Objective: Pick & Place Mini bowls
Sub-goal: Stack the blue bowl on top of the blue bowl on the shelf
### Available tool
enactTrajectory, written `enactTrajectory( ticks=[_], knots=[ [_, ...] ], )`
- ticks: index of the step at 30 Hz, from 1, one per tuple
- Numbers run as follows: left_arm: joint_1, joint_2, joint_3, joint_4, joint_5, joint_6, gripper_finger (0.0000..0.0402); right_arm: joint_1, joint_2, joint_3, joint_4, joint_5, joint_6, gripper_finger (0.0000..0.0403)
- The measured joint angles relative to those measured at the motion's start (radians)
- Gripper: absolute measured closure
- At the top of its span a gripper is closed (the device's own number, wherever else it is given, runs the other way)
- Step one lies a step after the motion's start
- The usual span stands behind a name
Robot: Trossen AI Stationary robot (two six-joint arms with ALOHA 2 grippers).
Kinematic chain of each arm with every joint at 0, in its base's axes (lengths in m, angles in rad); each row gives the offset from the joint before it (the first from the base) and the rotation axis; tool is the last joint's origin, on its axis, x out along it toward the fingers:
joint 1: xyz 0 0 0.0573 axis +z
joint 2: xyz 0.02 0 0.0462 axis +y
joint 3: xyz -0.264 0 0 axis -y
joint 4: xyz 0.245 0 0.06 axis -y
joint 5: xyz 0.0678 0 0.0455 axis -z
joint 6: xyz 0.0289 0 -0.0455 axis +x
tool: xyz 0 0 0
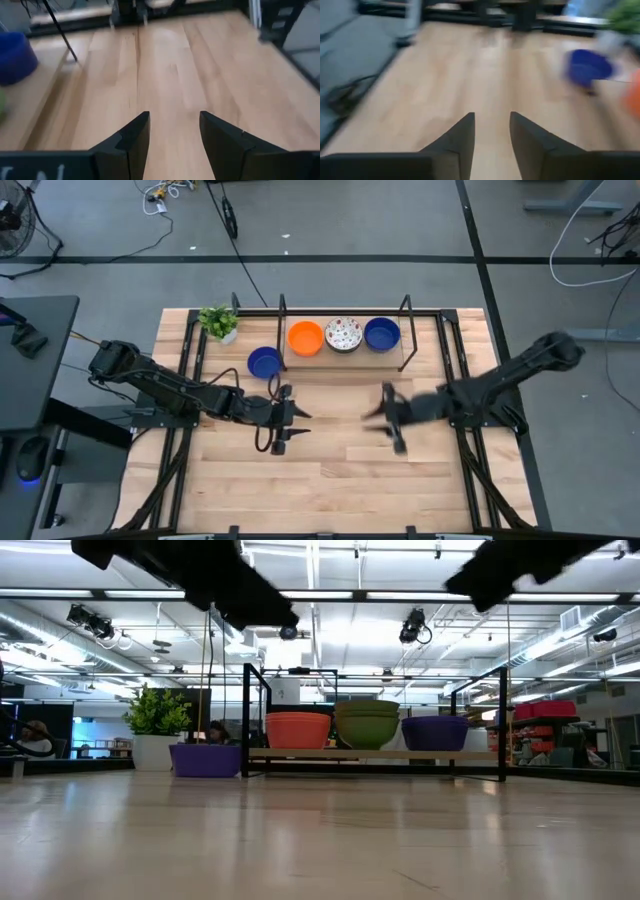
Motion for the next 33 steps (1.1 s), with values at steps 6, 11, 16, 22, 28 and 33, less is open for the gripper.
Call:
enactTrajectory(
  ticks=[6, 11, 16, 22, 28, 33],
  knots=[
    [0.000, 0.000, 0.000, -0.315, 0.018, -0.074, 0.0225, 0.158, 0.094, -0.108, 0.173, 0.003, 0.091, 0.0299],
    [0.003, 0.000, 0.000, -0.707, -0.113, -0.222, 0.0225, 0.163, 0.126, -0.119, 0.190, 0.013, 0.091, 0.0307],
    [0.028, 0.000, 0.000, -0.926, -0.352, -0.254, 0.0225, 0.134, 0.123, -0.119, 0.203, 0.015, 0.089, 0.0311],
    [0.154, 0.000, 0.000, -0.854, -0.339, -0.077, 0.0225, 0.115, 0.123, -0.119, 0.205, 0.015, 0.081, 0.0312],
    [0.303, 0.000, 0.000, -0.792, -0.252, 0.060, 0.0225, 0.115, 0.123, -0.119, 0.204, 0.014, 0.064, 0.0312],
    [0.409, 0.000, 0.000, -0.783, -0.152, 0.122, 0.0225, 0.115, 0.123, -0.119, 0.203, 0.014, 0.064, 0.0312]
  ],
)
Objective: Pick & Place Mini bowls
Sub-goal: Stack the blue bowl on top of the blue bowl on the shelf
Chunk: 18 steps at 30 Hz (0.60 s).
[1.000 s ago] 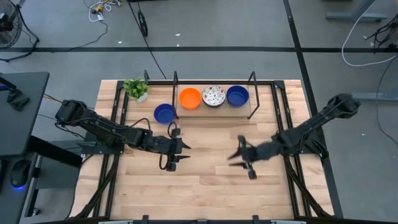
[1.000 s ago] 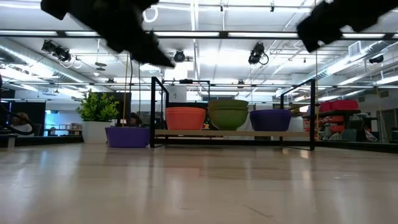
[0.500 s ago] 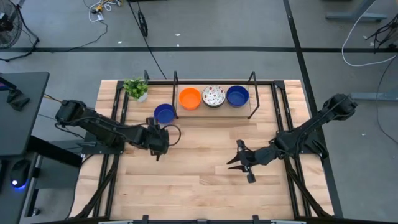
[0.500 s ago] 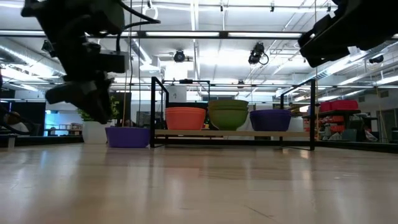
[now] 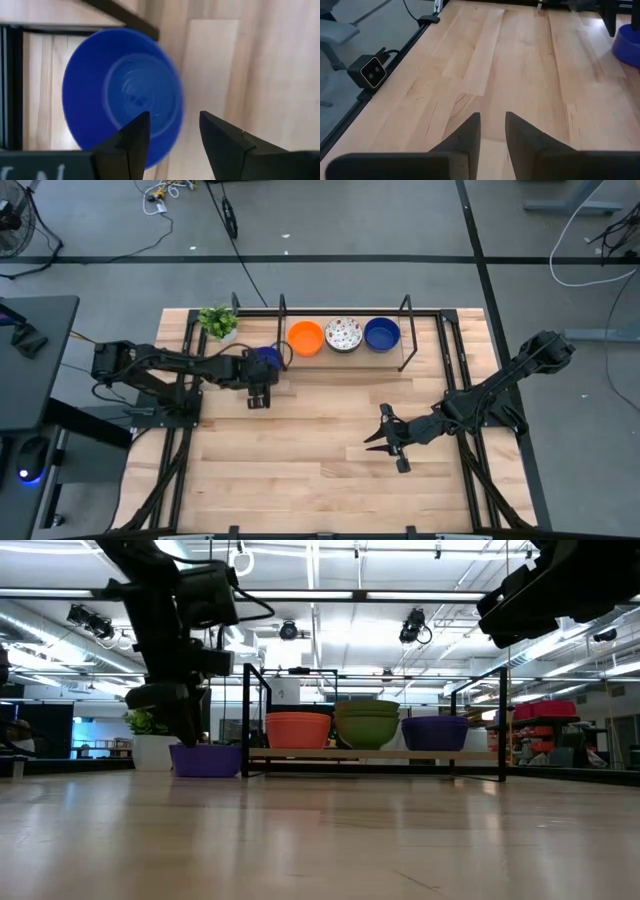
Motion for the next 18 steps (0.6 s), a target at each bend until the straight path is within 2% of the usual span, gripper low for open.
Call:
enactTrajectory(
  ticks=[9, 18],
  knots=[
    [0.065, 0.000, 0.000, -0.002, 0.061, 0.018, 0.0228, 0.000, 0.000, 0.000, -0.010, 0.000, 0.001, 0.0311],
    [0.067, 0.000, 0.000, -0.007, 0.078, 0.044, 0.0271, 0.000, -0.001, 0.001, -0.016, -0.001, 0.026, 0.0311]
  ],
)
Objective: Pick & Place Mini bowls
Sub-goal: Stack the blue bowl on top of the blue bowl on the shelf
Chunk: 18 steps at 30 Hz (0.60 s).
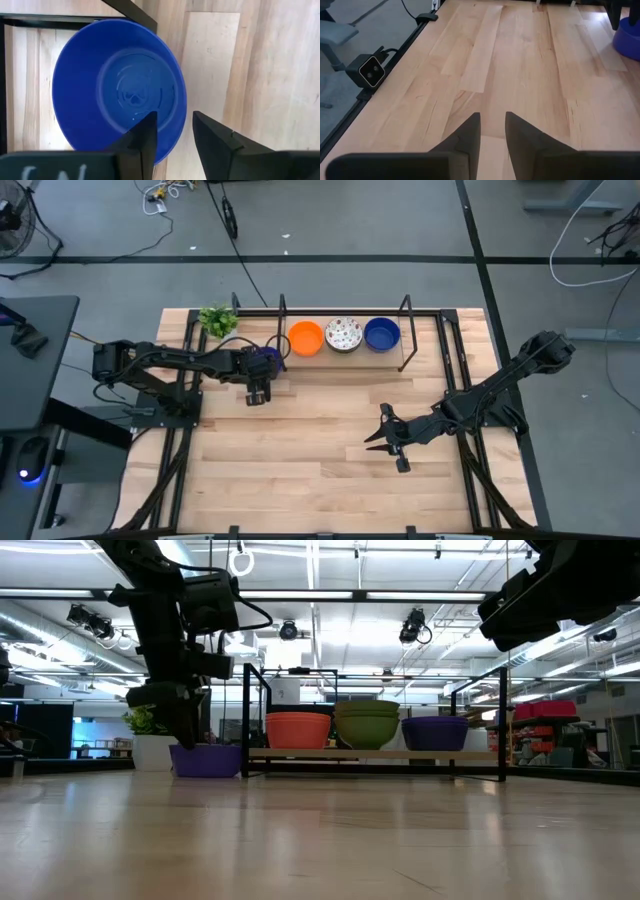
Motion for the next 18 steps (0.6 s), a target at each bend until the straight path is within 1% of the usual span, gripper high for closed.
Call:
enactTrajectory(
  ticks=[5, 13, 18],
  knots=[
    [0.000, 0.000, 0.000, -0.024, -0.001, -0.003, 0.0284, 0.000, 0.000, 0.000, 0.000, 0.000, 0.000, 0.0312],
    [0.008, 0.000, -0.001, -0.032, -0.001, -0.002, 0.0280, 0.000, 0.000, 0.000, -0.026, 0.000, 0.000, 0.0311],
    [0.026, 0.000, -0.001, -0.030, -0.001, -0.001, 0.0286, 0.000, 0.000, 0.000, -0.029, 0.000, 0.000, 0.0311]
  ],
)
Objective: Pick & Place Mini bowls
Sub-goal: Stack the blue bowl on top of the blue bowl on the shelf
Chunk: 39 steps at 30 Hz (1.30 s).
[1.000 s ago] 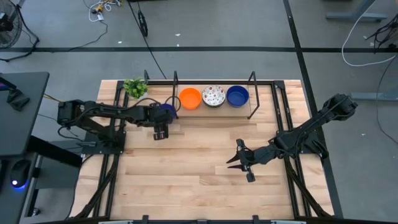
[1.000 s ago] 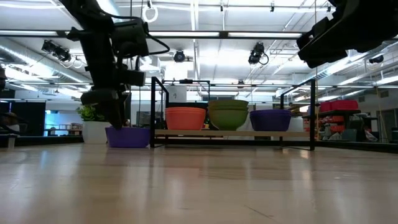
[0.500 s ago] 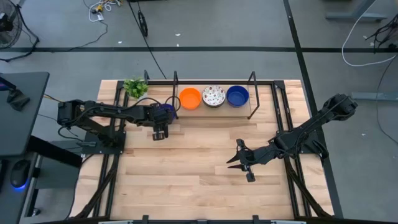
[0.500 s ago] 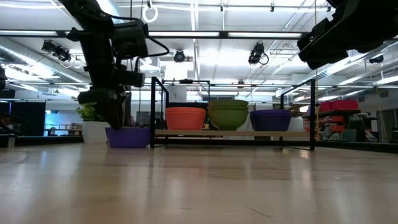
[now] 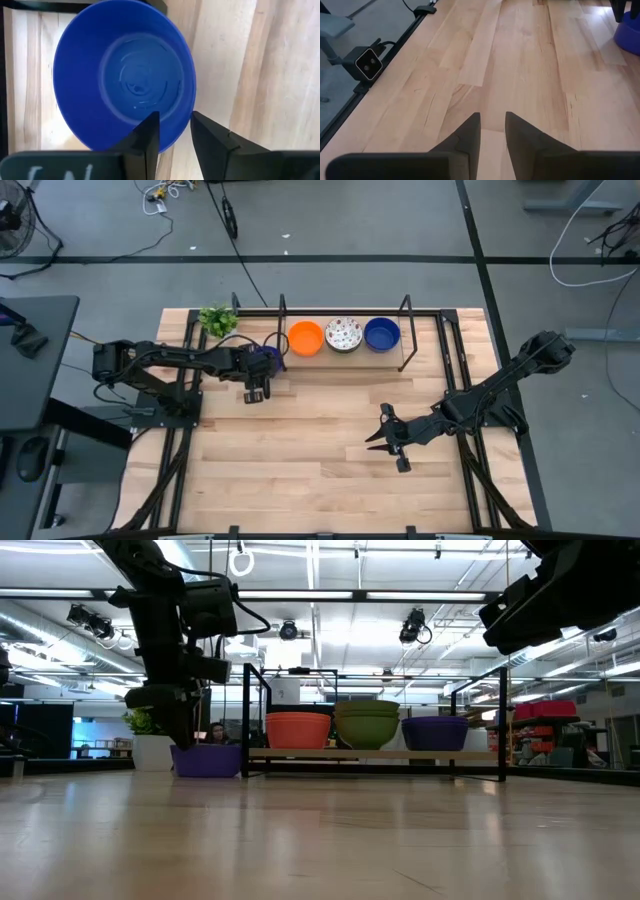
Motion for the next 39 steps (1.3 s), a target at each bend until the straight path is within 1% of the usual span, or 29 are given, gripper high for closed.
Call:
enactTrajectory(
  ticks=[2, 6, 15, 18, 23, 27, 31, 35, 37, 39],
  knots=[
    [0.002, 0.000, 0.000, 0.000, 0.001, 0.009, 0.0291, 0.000, 0.000, 0.000, 0.000, 0.000, 0.000, 0.0311],
    [0.003, 0.000, 0.000, -0.001, 0.035, 0.025, 0.0302, 0.000, 0.000, 0.000, 0.000, 0.000, 0.000, 0.0311],
    [-0.006, 0.000, 0.000, -0.011, 0.046, 0.011, 0.0314, 0.000, 0.000, 0.000, 0.000, 0.000, 0.000, 0.0311],
    [-0.006, 0.000, 0.000, -0.037, 0.046, 0.010, 0.0337, 0.000, 0.000, 0.000, 0.000, 0.000, 0.000, 0.0311],
    [-0.005, 0.000, 0.000, -0.050, 0.046, 0.008, 0.0390, 0.000, 0.000, 0.000, 0.000, 0.000, 0.000, 0.0311],
    [-0.021, 0.000, 0.000, -0.050, 0.059, -0.020, 0.0394, 0.000, 0.000, 0.000, 0.001, 0.000, 0.000, 0.0311],
    [-0.100, 0.000, 0.000, -0.066, 0.098, -0.094, 0.0397, 0.000, 0.000, 0.000, 0.002, 0.000, 0.000, 0.0311],
    [-0.235, -0.001, 0.002, -0.066, 0.154, -0.197, 0.0398, 0.000, 0.000, 0.000, 0.015, 0.000, 0.000, 0.0311],
    [-0.309, -0.001, 0.004, -0.021, 0.183, -0.248, 0.0398, 0.000, 0.000, 0.000, 0.030, 0.000, 0.000, 0.0311],
    [-0.381, -0.001, 0.004, 0.067, 0.221, -0.268, 0.0399, 0.000, 0.003, 0.000, 0.061, 0.000, -0.009, 0.0311]
  ],
)
